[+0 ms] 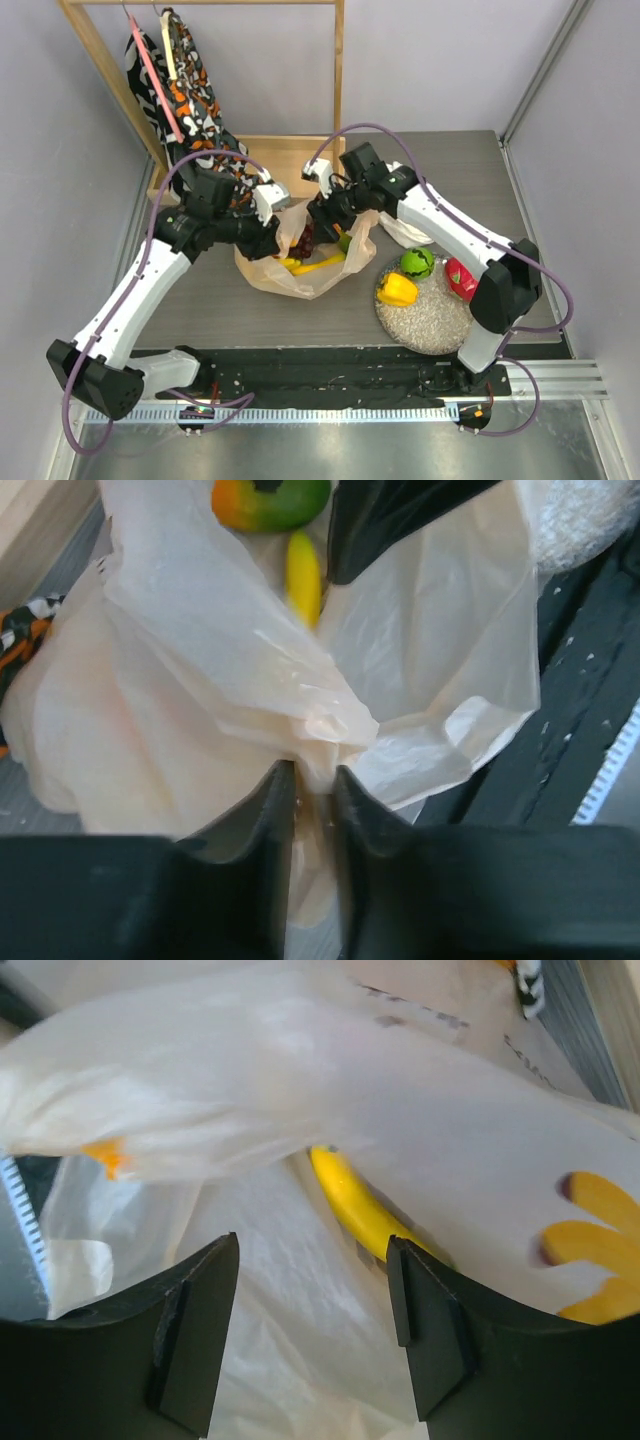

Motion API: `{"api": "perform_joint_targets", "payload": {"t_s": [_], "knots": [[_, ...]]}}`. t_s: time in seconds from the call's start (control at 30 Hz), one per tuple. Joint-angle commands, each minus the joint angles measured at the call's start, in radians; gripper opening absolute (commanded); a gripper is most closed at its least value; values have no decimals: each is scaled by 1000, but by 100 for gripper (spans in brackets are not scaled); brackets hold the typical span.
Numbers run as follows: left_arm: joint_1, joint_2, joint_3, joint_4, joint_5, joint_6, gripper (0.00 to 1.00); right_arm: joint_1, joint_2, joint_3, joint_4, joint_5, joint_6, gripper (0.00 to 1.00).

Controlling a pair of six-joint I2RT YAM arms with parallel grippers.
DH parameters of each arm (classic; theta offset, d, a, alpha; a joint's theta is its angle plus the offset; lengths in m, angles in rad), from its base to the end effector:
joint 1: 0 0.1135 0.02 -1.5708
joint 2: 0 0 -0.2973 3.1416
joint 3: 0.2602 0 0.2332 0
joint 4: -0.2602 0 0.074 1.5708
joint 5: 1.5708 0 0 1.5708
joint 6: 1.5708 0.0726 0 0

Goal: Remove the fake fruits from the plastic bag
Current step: Take out the fake fruit from the plastic bag.

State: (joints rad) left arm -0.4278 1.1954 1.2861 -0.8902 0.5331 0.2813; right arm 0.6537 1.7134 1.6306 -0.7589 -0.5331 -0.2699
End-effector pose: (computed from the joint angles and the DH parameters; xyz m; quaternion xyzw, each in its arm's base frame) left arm 0.1896 -0.1270 0.3724 0.4032 0.8038 -0.2700 0.3440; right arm 0.2814 0.2620 0.3471 -0.4856 0.7650 0.3072 0.2907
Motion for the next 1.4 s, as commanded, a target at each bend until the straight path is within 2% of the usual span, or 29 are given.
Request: {"api": "perform_joint_targets", "payload": {"t_s": [0.0, 0.17, 0.27, 0.4, 0.5, 0.63, 0.73, 0.8, 1.0, 1.27, 1.37], "knots": [[-9, -40, -30, 40, -107, 9, 2, 6, -15, -73, 105, 145, 103, 67], [-9, -82, -77, 118, -24, -151, 0, 4, -41, -201, 105, 327, 37, 67], [-8, -80, -102, 151, 50, -206, 0, -3, -29, -232, 115, 424, 11, 71], [-8, -72, -114, 180, 90, -223, 0, -3, 32, -210, 171, 501, 12, 85], [-9, -71, -110, 180, 113, -225, 0, -3, 86, -163, 190, 563, -17, 89], [-8, -68, -102, 175, 116, -229, 0, -6, 164, -75, 190, 605, -32, 88], [-9, -77, -100, 169, 91, -220, 0, -3, 158, -16, 170, 547, -11, 84], [-9, -80, -99, 169, 84, -215, 0, -2, 143, -6, 129, 415, -5, 80], [-8, -76, -105, 172, 62, -203, 0, -2, 106, -100, 78, 191, 35, 68], [-5, -68, -93, 169, 51, -202, 0, -29, 179, -115, 82, 220, 47, 68], [4, -69, -91, 166, 50, -200, 0, -48, 204, -91, 105, 362, 58, 74]]}}
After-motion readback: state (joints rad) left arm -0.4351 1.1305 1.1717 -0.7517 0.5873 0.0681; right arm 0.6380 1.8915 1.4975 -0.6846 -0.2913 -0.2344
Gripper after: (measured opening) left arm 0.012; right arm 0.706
